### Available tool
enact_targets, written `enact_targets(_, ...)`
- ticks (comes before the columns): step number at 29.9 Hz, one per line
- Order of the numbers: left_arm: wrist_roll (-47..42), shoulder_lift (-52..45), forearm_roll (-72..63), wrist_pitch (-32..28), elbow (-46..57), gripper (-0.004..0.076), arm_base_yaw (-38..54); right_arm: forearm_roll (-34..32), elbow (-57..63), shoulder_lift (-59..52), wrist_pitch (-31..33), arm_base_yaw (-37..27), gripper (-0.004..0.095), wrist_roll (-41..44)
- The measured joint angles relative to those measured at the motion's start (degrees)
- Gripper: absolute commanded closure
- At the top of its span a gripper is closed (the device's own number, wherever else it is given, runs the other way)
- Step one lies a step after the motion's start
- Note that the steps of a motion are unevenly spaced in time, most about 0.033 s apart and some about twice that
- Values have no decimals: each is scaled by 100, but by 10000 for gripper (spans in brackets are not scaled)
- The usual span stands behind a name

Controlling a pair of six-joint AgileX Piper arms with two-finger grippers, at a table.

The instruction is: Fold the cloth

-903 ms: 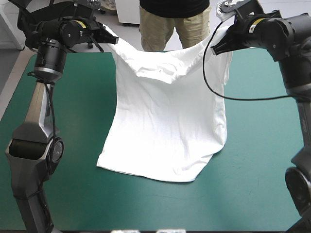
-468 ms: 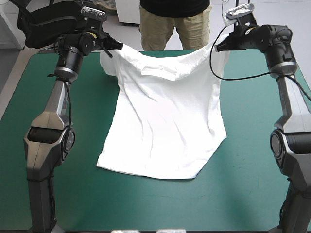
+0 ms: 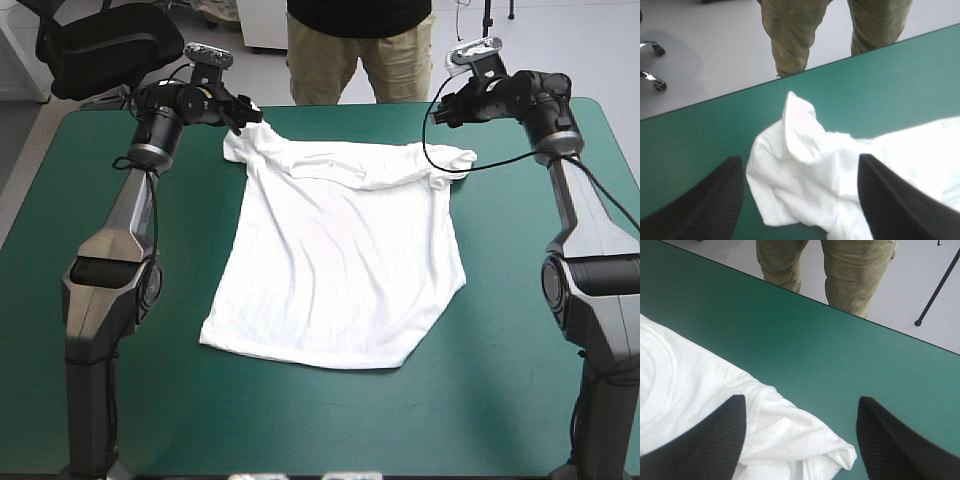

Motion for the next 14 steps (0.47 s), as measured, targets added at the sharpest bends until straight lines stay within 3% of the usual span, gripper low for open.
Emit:
enact_targets(5, 27, -279, -23, 670, 0, 276, 5, 13, -281, -221, 521, 0, 386, 0)
enact_targets(11, 512, -992, -273, 2262, 0, 307, 7, 25, -511, -826, 1773, 0, 476, 47)
enact_targets(14, 452, -1384, -331, 2427, 96, 344, 7, 113, -501, -1176, 2378, 0, 527, 108)
